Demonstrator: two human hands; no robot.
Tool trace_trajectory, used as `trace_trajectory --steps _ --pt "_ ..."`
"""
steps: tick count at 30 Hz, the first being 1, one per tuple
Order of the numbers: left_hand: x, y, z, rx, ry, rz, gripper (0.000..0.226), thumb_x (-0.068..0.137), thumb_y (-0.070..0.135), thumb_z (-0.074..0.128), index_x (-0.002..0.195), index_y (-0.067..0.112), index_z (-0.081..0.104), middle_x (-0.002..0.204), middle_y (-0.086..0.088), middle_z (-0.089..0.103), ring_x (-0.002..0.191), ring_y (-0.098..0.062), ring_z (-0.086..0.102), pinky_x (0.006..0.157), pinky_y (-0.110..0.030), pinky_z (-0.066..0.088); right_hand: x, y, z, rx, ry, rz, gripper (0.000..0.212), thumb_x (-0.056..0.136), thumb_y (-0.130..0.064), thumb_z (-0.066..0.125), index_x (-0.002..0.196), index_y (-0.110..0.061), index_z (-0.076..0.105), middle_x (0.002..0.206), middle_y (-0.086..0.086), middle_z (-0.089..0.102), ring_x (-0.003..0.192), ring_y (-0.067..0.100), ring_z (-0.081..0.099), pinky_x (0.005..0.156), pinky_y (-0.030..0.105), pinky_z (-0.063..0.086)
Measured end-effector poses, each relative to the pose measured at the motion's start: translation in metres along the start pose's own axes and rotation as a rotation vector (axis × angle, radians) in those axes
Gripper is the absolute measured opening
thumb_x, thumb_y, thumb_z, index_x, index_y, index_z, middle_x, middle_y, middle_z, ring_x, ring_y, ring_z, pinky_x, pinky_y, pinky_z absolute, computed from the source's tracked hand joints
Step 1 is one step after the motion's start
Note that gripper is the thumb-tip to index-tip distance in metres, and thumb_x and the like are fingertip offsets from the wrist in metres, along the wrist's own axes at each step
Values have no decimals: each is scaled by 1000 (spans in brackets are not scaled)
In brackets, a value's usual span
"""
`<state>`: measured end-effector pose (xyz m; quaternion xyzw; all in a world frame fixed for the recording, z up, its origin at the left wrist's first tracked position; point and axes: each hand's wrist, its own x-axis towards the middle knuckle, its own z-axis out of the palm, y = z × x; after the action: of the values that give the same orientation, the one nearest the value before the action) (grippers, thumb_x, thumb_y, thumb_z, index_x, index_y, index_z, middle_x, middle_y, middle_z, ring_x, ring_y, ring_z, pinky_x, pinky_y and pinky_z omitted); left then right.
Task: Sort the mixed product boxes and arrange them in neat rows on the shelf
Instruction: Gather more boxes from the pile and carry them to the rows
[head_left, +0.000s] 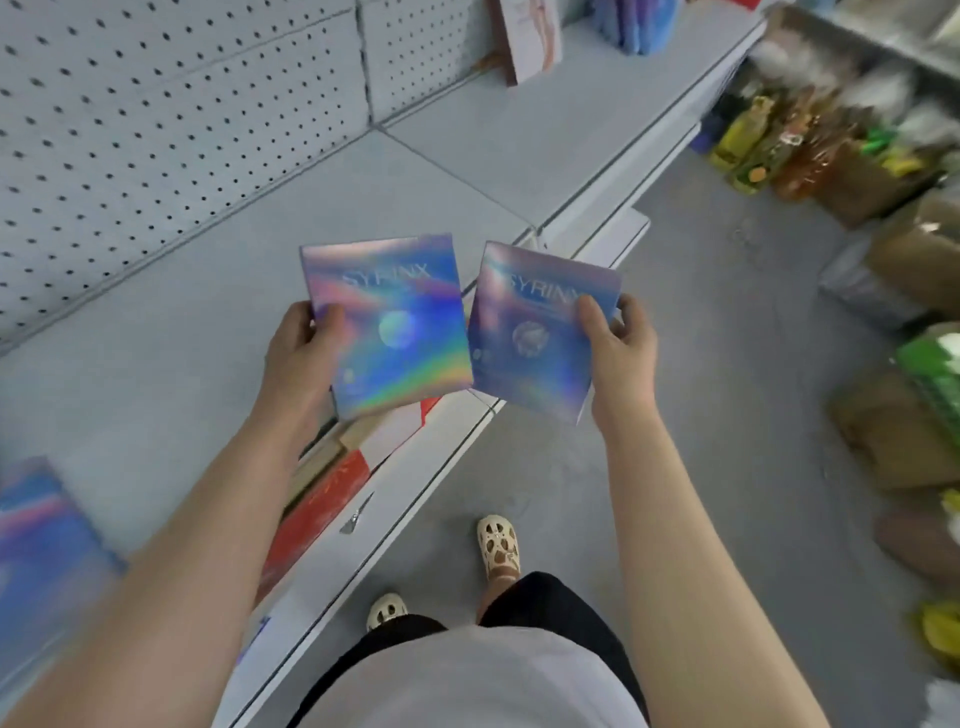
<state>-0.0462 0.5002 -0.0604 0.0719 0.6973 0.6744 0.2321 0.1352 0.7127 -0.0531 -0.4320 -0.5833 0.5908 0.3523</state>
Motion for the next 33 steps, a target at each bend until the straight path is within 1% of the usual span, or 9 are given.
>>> trace_trajectory --steps 5,7,10,14,18,22,26,28,33 --pt "3 0 89 -26 -101 -8 10 94 33 58 93 22 59 99 -5 70 87 -22 69 75 -39 58 35 11 -72 7 117 -5 7 77 -35 70 78 -35 62 82 11 59 76 23 54 68 43 46" --pt "9 -1 130 -5 -132 5 14 87 39 61 90 26 61 100 -5 70 89 -23 68 83 -48 55 60 14 -101 3 130 -6 8 75 -39 70 79 -37 63 83 11 60 77 23 54 69 50 50" --pt "20 -4 196 14 -155 30 12 88 37 59 90 25 60 99 -4 70 88 -23 67 85 -50 54 107 16 -146 -4 123 -20 8 76 -38 69 82 -38 64 87 15 64 79 25 57 79 64 51" --pt "29 -2 287 -25 -181 53 7 99 23 53 97 22 59 98 1 70 85 -15 68 80 -37 54 174 7 -204 -56 130 -14 11 79 -38 68 88 -39 63 102 25 65 82 26 59 84 64 50" --pt "46 2 352 -33 -170 75 27 91 35 58 109 15 61 107 -9 69 94 -25 66 89 -47 51 238 -2 -245 -93 115 -30 11 79 -40 67 90 -41 63 106 24 62 82 25 57 86 64 50" --pt "74 6 403 -29 -125 49 41 83 47 62 108 15 61 113 -14 69 105 -35 66 93 -60 49 297 -7 -265 -96 98 -34 10 80 -40 66 89 -42 62 107 28 58 81 23 54 85 62 50" --pt "114 14 453 -23 -95 68 21 92 37 55 97 18 61 100 -2 69 86 -18 66 81 -39 53 361 -9 -269 -100 68 -29 11 81 -42 65 90 -40 61 104 27 58 80 24 52 79 52 51" --pt "143 15 478 -44 -79 82 13 94 34 54 91 22 59 95 2 68 82 -14 65 75 -32 52 398 -11 -266 -101 57 -40 8 83 -40 65 90 -40 61 105 26 59 80 25 54 80 58 52" --pt "233 31 530 -72 -29 101 18 95 37 54 96 20 59 100 -4 66 91 -22 62 82 -40 52 499 -28 -249 -58 37 -69 8 87 -31 66 92 -33 60 104 27 62 80 26 58 80 60 53"
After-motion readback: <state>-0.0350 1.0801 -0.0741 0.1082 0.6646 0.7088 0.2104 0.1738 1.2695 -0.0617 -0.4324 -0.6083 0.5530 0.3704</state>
